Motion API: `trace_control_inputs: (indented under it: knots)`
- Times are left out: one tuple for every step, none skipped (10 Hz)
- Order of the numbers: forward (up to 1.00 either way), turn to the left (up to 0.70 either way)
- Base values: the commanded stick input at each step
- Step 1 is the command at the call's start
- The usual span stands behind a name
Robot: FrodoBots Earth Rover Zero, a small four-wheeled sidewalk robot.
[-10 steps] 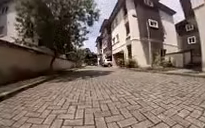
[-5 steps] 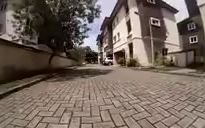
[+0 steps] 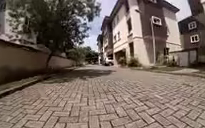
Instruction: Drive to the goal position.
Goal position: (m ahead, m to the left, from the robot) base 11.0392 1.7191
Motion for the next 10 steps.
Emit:
trace_control_inputs:
  knots:
    - [0.5,0.0]
    - [0.5,0.0]
    - [0.5,0.0]
    - [0.5,0.0]
    - [0.5,0.0]
    - [0.5,0.0]
    - [0.5,0.0]
    - [0.5,0.0]
    - [0.5,0.13]
    - [0.5,0.41]
